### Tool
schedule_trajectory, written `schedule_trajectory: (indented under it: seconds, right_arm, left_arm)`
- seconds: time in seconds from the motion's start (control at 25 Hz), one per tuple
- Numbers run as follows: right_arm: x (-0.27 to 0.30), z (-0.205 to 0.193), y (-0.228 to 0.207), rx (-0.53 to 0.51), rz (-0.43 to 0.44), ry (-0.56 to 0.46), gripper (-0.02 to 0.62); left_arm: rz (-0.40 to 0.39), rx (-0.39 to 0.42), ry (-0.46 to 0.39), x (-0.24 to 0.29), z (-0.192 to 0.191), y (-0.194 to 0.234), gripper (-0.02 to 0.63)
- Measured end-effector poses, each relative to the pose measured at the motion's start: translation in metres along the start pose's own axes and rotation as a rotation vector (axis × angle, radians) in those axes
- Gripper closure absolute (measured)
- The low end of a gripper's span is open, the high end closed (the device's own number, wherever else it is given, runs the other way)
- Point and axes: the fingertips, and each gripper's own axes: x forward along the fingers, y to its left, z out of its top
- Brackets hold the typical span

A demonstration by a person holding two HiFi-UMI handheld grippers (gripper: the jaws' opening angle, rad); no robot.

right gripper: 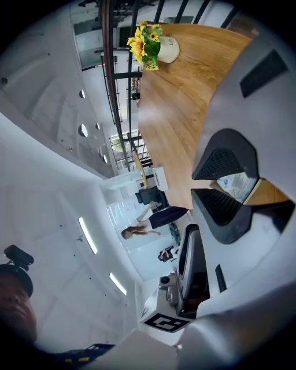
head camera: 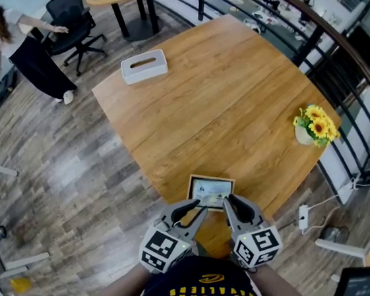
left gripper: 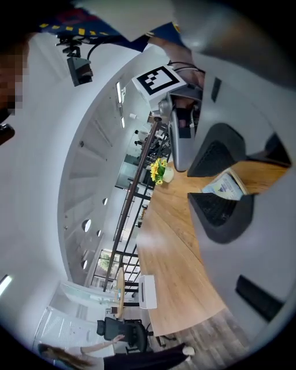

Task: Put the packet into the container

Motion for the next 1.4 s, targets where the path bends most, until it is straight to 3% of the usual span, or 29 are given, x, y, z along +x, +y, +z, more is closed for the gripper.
schedule_trajectory:
  seconds: [0.28, 0.36, 0.56, 1.4]
  right_arm:
    - [-0.025, 0.048, 0.043, -0.044, 0.107, -0.132, 0.575]
    - [-0.033, 0.061, 0.053, -0.064, 0.125, -0.165, 0.584]
    - [-0.049, 0.087, 0.068, -0.119, 0.124, -0.239, 0.584]
    - [-0.063, 0.096, 0.076, -0.163, 0.102, -0.301, 0.584]
  left_arm:
    - [-0.036, 0.001, -0.125, -0.028, 0.044, -0.024, 0.524]
    - [-0.049, 0.004, -0.172, -0.036, 0.057, -0.031, 0.601]
    - [-0.061, 0.024, -0.232, -0.05, 0.078, -0.045, 0.606]
    - [-0.011, 0.041, -0.25, -0.059, 0.082, -0.043, 0.606]
